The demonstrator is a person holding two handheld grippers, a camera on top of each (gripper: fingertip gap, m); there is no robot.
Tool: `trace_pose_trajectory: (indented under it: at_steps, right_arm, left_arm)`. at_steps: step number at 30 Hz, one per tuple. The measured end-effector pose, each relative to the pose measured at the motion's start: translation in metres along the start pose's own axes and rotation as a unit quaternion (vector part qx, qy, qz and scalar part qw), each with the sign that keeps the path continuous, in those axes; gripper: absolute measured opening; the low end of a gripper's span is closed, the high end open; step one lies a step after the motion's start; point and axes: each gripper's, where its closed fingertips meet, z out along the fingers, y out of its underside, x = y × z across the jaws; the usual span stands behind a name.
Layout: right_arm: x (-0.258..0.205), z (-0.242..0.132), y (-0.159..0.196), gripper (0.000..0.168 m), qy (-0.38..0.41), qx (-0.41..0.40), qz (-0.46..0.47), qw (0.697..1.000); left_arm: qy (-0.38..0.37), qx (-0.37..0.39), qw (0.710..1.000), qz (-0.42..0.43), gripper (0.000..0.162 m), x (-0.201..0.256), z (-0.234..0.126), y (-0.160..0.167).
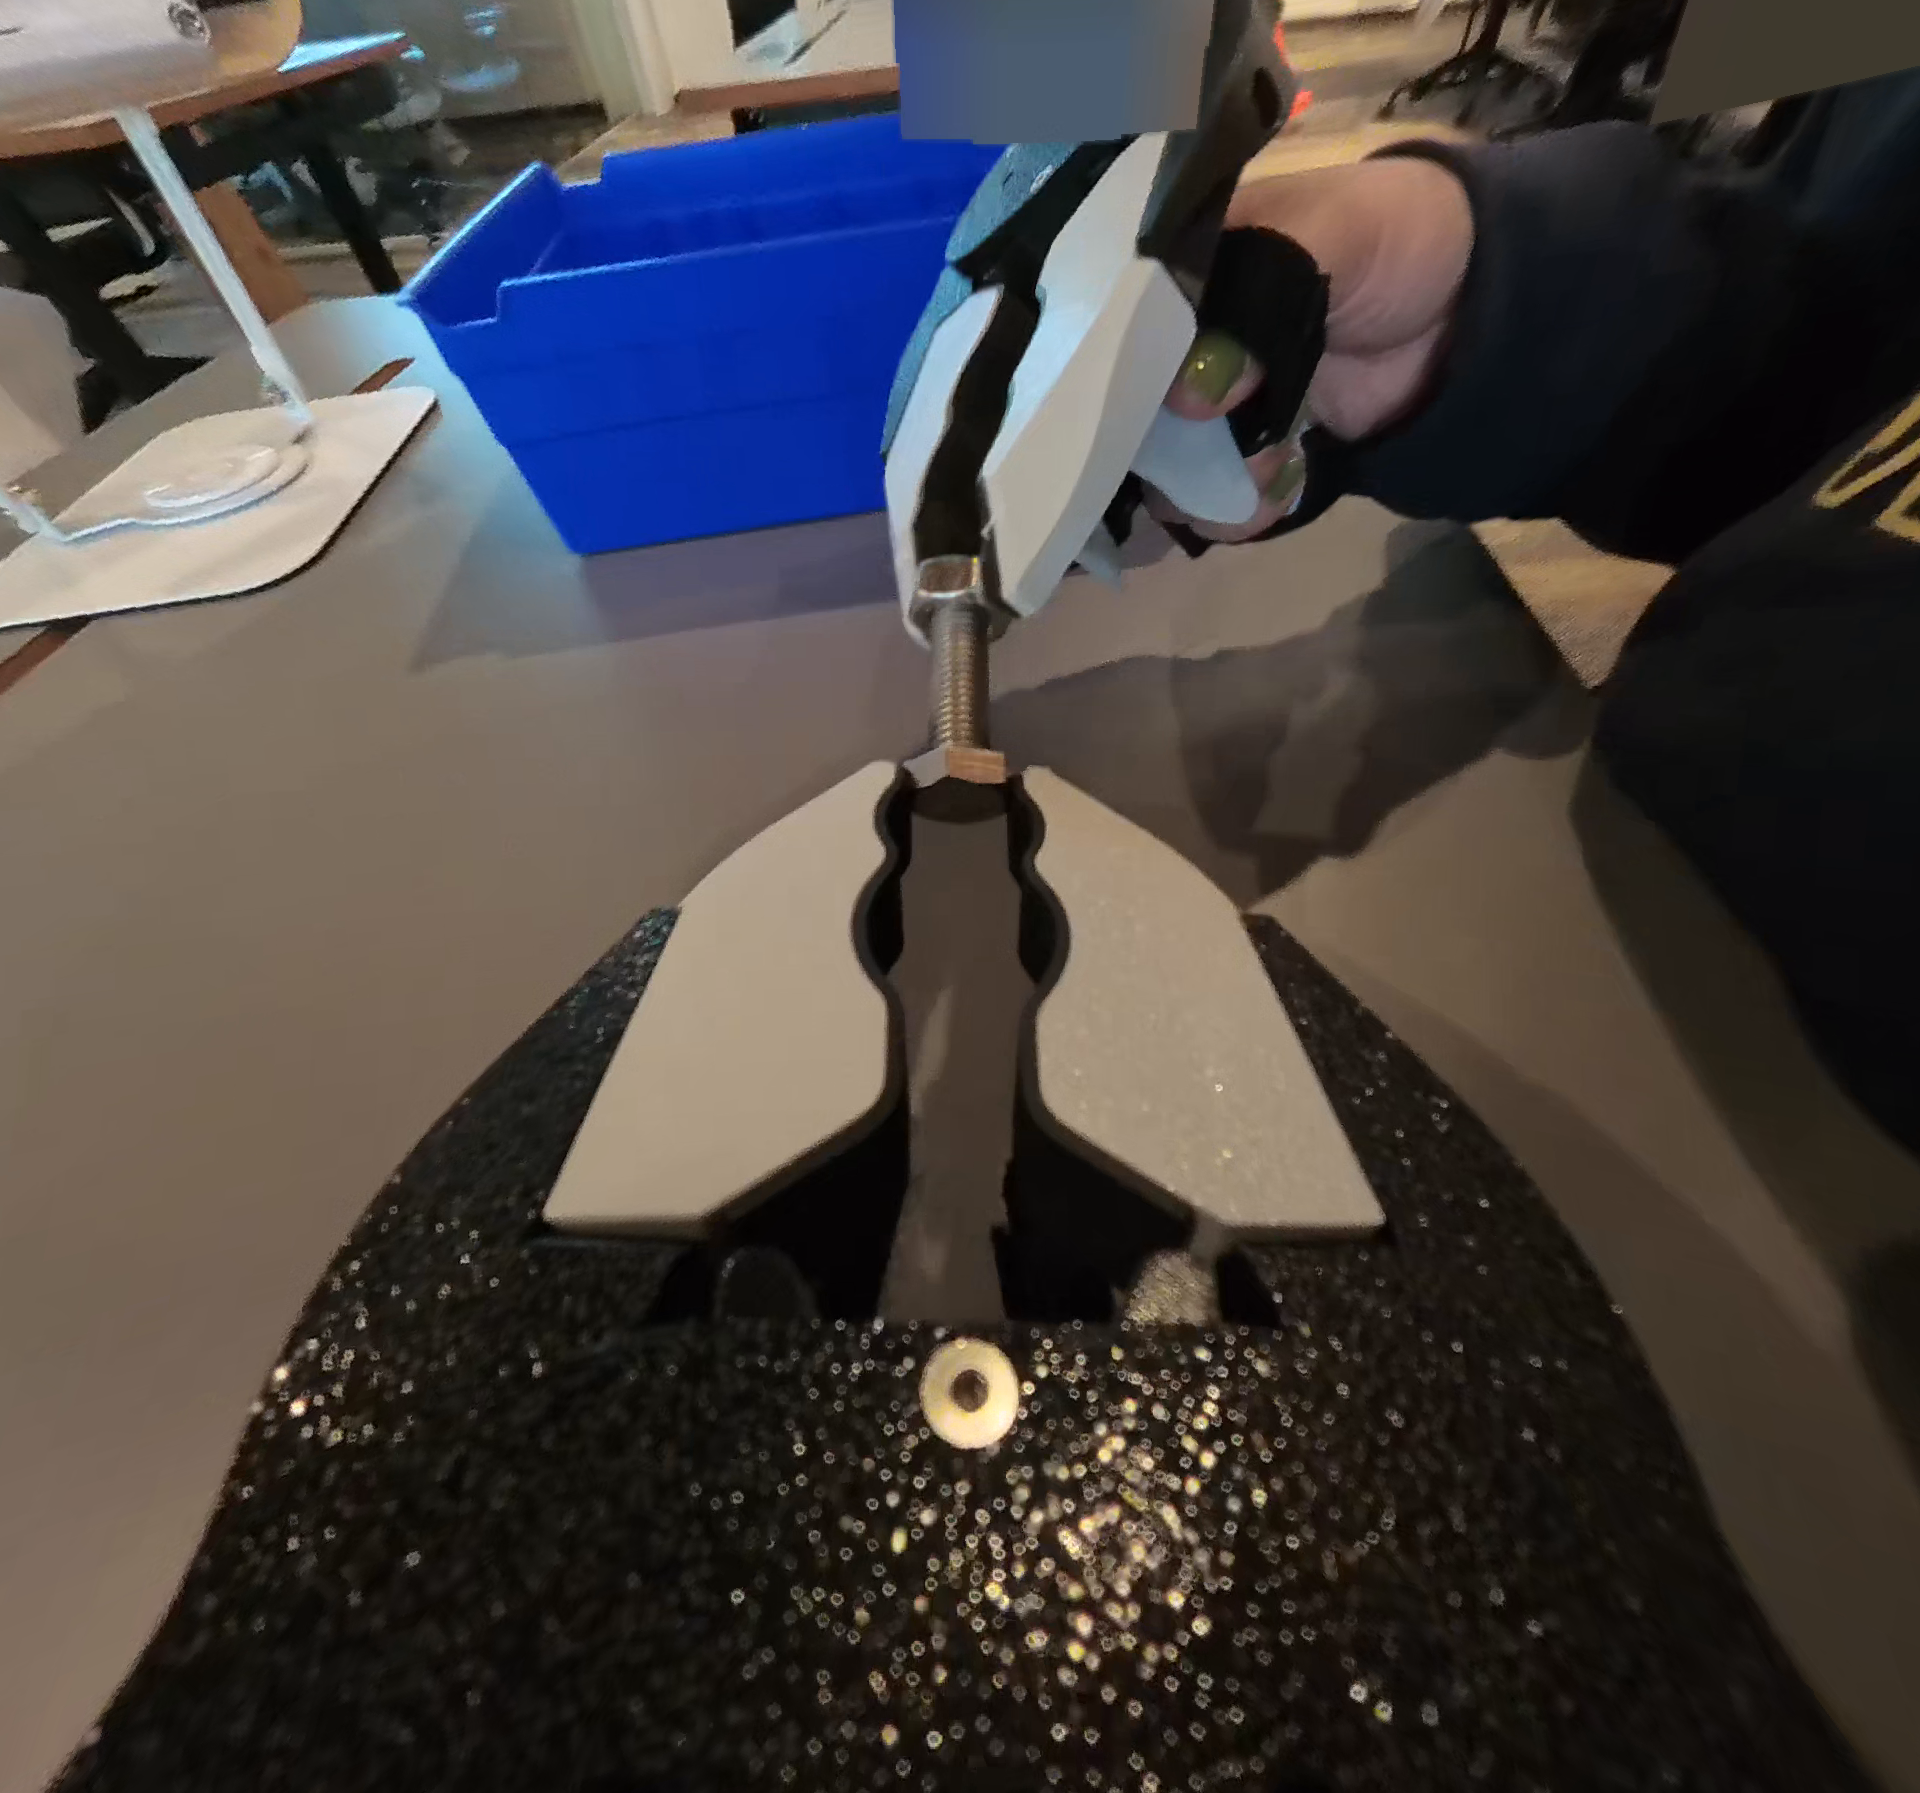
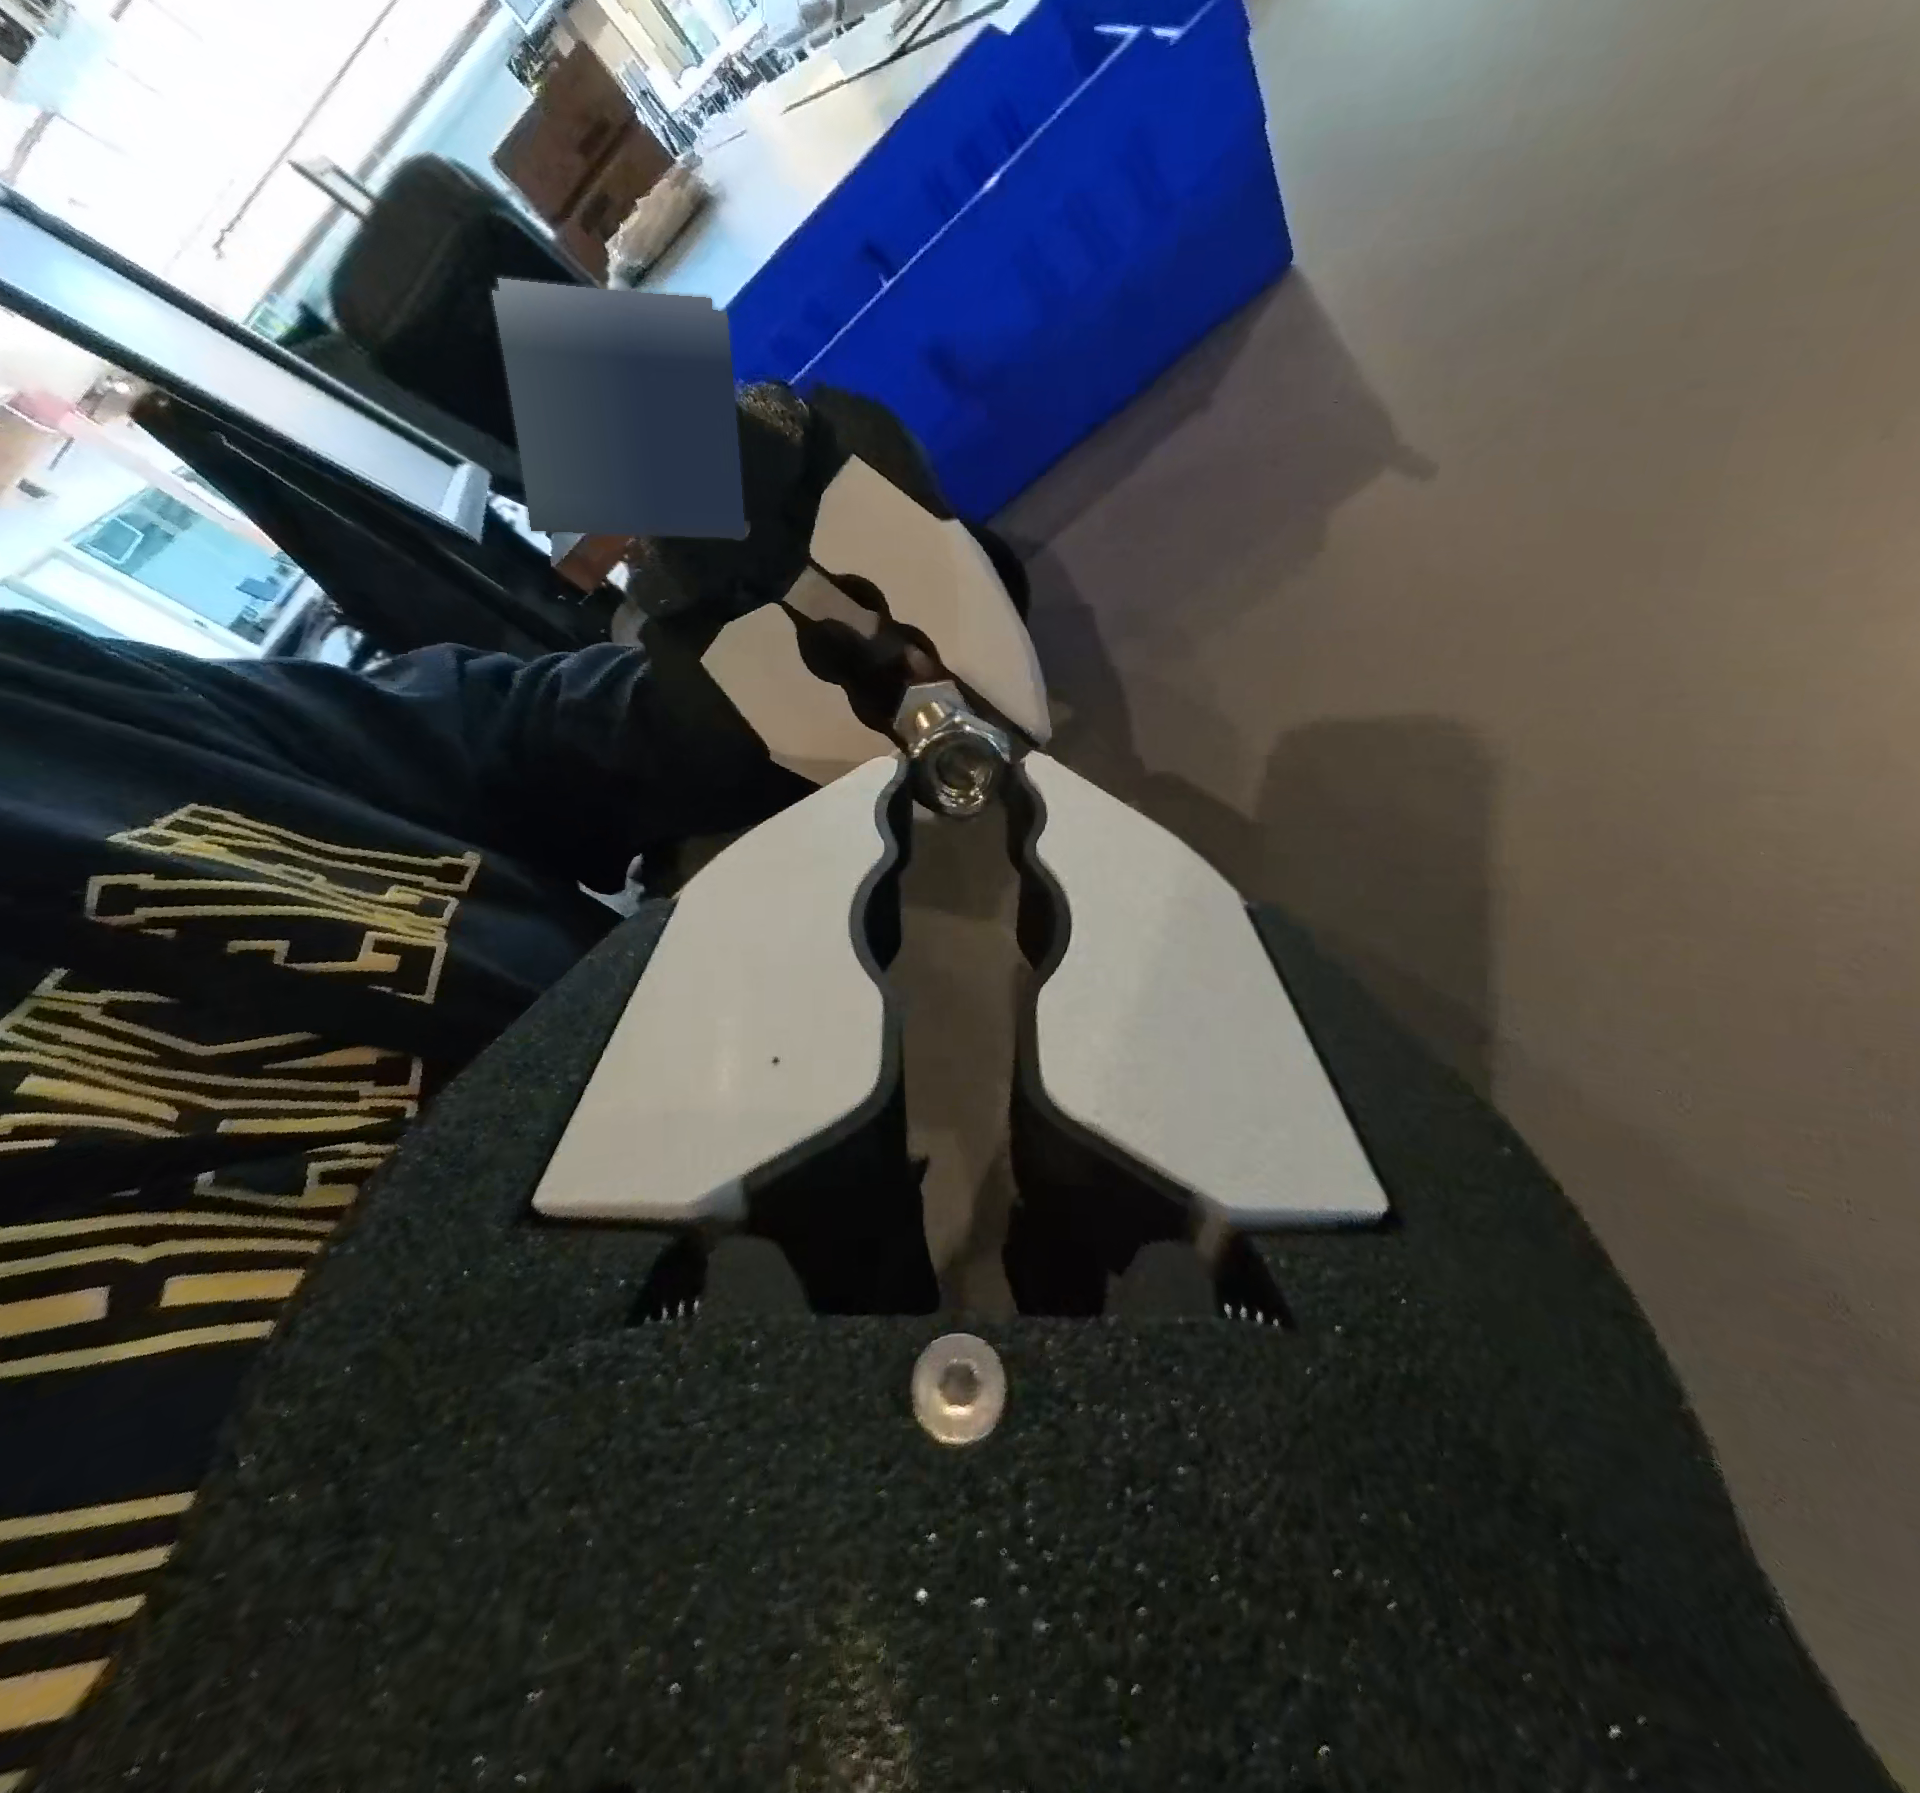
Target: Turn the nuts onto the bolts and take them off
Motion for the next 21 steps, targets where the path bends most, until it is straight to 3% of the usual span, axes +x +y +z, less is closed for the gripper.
trace_pose_trajectory:
  at_steps: [12, 15, 19, 21]
  right_arm:
    - [-0.008, 0.002, 0.000, 0.019, 0.000, -0.013, -0.016, 1.000]
    - [-0.009, 0.002, -0.002, 0.019, 0.003, -0.005, -0.002, 1.000]
    - [-0.005, 0.004, -0.004, 0.019, 0.008, 0.016, 0.047, 0.999]
    - [-0.007, 0.003, -0.004, 0.019, -0.012, 0.028, 0.068, 0.997]
  left_arm:
    - [0.018, 0.017, 1.000, 0.000, 0.017, 0.008, 0.002, -0.004]
    - [-0.016, 0.015, 0.999, 0.036, 0.017, 0.005, 0.001, -0.007]
    - [-0.112, -0.028, 0.982, 0.149, 0.017, -0.005, 0.000, -0.006]
    - [-0.116, -0.024, 0.982, 0.143, 0.017, -0.005, 0.000, -0.008]
